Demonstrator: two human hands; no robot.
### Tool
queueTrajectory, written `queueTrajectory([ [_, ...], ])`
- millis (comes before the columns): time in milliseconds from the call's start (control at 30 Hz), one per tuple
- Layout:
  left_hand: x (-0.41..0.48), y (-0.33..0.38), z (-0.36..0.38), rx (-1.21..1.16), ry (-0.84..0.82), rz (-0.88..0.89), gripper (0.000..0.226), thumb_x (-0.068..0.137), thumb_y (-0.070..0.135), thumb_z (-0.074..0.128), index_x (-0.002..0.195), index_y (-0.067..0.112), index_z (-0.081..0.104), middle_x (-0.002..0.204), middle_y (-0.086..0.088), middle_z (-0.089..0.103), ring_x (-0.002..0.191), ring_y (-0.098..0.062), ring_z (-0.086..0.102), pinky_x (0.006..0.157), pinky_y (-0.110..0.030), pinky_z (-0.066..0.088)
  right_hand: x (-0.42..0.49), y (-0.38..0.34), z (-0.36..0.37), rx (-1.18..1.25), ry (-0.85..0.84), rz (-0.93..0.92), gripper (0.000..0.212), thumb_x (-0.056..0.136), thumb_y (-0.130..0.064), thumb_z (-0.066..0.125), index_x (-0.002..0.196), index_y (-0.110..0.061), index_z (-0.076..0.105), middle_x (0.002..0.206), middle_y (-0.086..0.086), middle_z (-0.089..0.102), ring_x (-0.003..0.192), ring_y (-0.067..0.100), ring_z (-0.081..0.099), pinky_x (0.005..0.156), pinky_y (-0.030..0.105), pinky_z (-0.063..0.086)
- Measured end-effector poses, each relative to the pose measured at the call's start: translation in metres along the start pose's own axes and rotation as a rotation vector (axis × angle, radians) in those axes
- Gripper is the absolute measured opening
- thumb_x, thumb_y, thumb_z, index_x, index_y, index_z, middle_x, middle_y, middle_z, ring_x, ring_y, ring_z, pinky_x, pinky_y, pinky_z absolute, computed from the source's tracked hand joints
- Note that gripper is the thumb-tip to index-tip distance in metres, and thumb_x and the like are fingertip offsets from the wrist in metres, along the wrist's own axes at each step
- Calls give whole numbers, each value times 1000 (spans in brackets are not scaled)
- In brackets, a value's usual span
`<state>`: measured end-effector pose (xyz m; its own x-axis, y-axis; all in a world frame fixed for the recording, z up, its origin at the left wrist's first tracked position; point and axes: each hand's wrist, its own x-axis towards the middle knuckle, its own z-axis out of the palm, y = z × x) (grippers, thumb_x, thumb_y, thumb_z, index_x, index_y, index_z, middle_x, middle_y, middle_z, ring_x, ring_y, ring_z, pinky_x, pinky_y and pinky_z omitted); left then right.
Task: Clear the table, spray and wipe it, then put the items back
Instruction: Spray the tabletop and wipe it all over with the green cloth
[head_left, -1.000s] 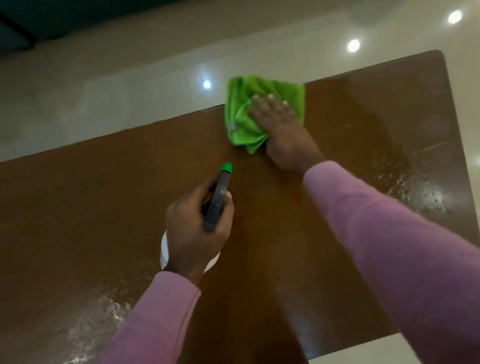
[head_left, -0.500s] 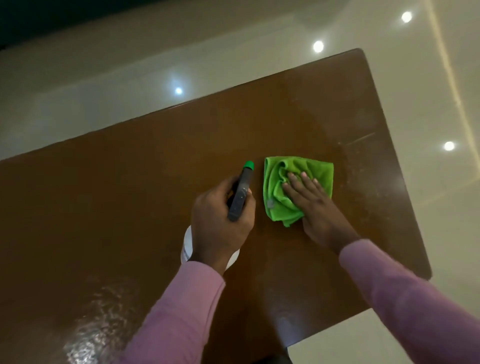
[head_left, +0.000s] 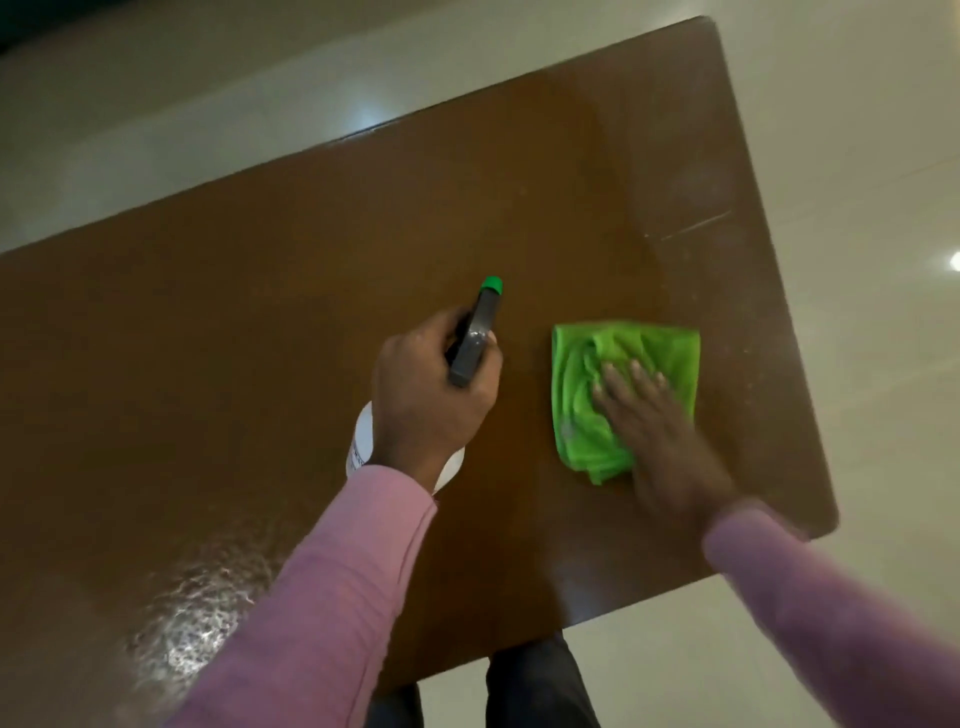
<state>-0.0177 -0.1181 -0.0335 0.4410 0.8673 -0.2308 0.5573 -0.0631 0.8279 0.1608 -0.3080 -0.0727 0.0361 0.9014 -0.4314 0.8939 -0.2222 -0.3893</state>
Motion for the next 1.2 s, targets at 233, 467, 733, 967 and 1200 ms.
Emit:
queueTrajectory([
  [233, -7, 7, 28, 114, -69, 64, 14, 87, 33, 60, 83, 21, 67, 59, 13, 58, 51, -9, 55, 46, -20, 38, 19, 7, -12, 31, -48, 30, 74, 76, -6, 44, 147, -14, 26, 155, 10, 21, 144, 36, 12, 118, 45, 5],
  [467, -15, 10, 30, 54, 32, 85, 11, 89, 30, 60, 80, 32, 54, 62, 33, 54, 56, 5, 54, 48, -1, 32, 203, 42, -87, -84, 126, 51, 75, 85, -2, 42, 152, -14, 12, 161, 8, 4, 147, 33, -1, 118, 44, -1],
  [733, -23, 21, 46, -15, 21, -36, 15, 87, 38, 60, 73, 38, 57, 63, 30, 59, 61, -2, 60, 49, -5, 40, -111, 26, 40, -45, -80, 14, 71, 71, -2, 45, 142, -10, 39, 147, 13, 43, 146, 30, 8, 117, 47, 14],
  [967, -33, 23, 55, 4, 19, 43, 5, 88, 35, 61, 83, 34, 59, 63, 32, 58, 63, 3, 60, 51, -5, 41, -71, 30, 19, 17, -80, 43, 73, 74, -5, 50, 144, -12, 32, 150, 12, 37, 140, 38, 21, 118, 50, 13],
  [1200, -35, 20, 54, 1, 18, 51, 6, 89, 35, 59, 84, 31, 58, 68, 31, 58, 60, 0, 58, 49, -5, 39, 191, 54, -95, -137, 79, 30, 71, 89, -7, 42, 153, -15, 11, 161, 8, 3, 147, 33, -1, 119, 44, 1],
])
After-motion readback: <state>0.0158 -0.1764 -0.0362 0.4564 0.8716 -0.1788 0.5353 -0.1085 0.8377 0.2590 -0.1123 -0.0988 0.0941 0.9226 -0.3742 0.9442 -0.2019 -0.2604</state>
